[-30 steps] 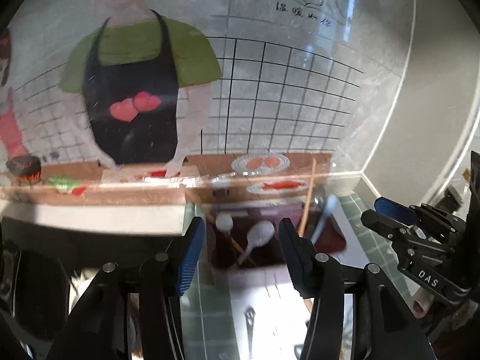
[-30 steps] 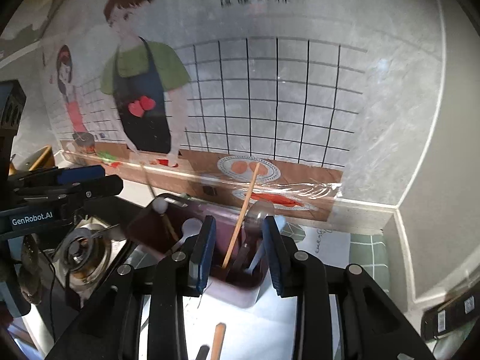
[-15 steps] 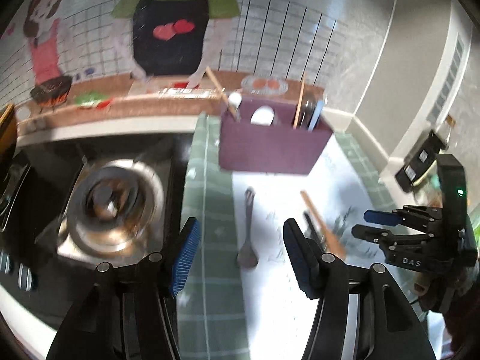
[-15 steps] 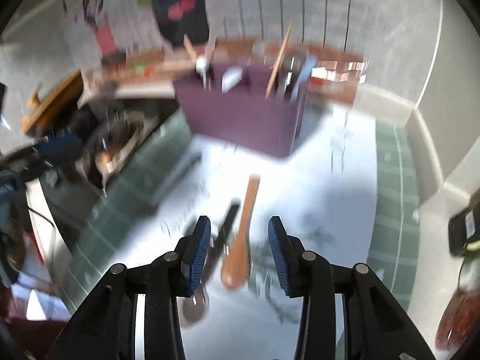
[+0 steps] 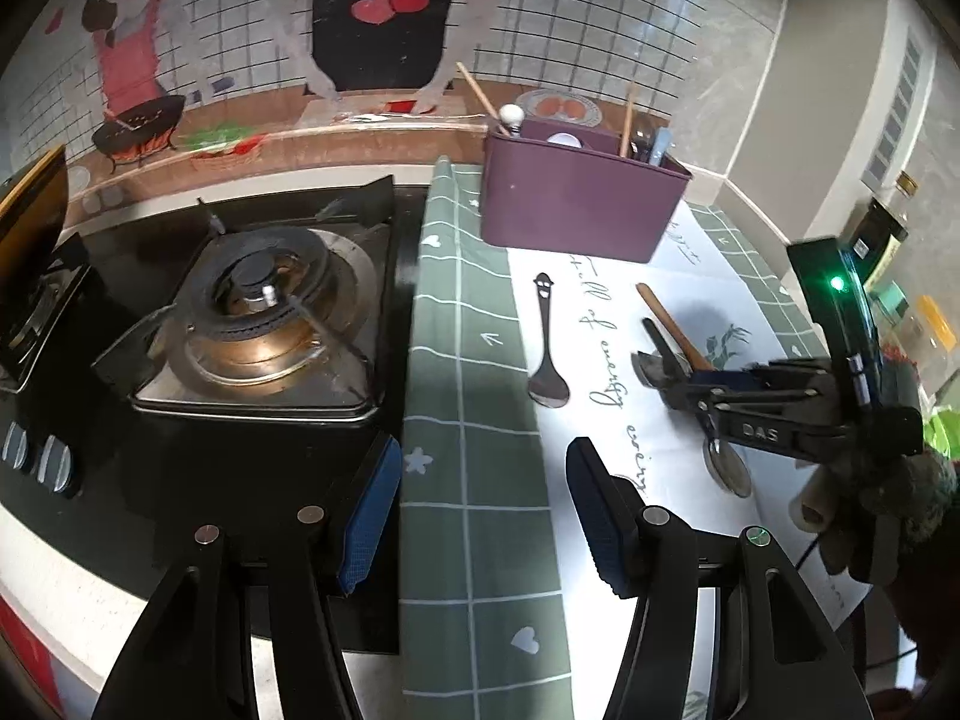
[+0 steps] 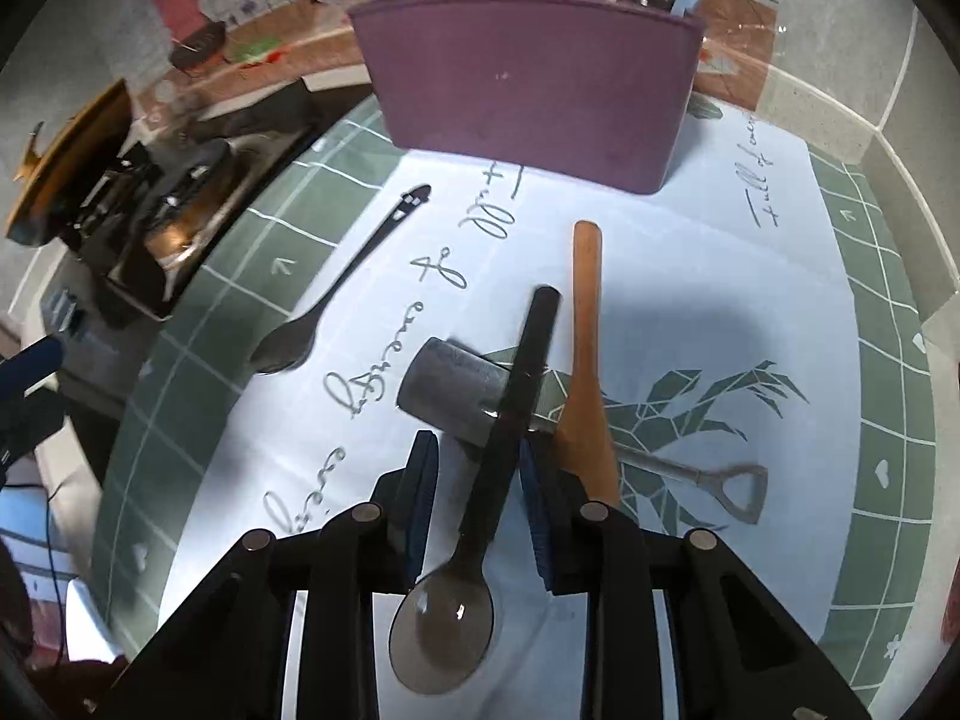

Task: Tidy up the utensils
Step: 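Grasp the black-handled spoon with the right tool while the left grasps the dark smiley-handled spoon, then lower both spoons into the purple holder and open both tools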

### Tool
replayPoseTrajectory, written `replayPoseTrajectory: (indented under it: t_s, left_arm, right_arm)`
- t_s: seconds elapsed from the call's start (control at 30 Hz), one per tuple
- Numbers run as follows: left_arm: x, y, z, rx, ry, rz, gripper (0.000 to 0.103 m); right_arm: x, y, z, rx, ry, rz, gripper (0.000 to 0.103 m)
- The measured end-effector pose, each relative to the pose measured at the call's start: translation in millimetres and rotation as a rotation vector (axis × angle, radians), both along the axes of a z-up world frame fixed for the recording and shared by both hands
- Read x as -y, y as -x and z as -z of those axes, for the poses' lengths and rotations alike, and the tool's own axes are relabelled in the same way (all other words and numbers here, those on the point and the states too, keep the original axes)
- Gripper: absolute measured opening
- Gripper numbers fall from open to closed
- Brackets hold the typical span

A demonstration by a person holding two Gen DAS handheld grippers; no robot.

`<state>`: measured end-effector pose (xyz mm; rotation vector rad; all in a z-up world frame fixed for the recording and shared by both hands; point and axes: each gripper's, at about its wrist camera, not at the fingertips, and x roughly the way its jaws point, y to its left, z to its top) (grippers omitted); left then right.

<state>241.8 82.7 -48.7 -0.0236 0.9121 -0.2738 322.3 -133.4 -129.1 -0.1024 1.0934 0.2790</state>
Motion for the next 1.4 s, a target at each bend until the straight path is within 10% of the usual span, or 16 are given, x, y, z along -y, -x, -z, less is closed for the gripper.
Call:
replayPoseTrajectory:
  t_s: [0.67, 0.97, 1.4]
  left_arm:
    - [83.2, -55.0, 50.8, -0.091, 0.031, 0.088, 0.074]
    - [75.7, -66.5, 65.5, -0.058, -0.103, -0.056, 0.056]
    - [64.7, -86.5, 61.0, -0.063, -0.072, -0.133, 0.029]
  right_arm:
    - [100.0, 42.6, -24.6, 0.049, -0.113, 0.130, 0.011]
    - [125.8, 41.9, -30.3, 0.094, -0.137, 0.170, 0.011]
    - [101.6, 35.6, -46.8, 0.159, -0.112, 0.111, 0.011]
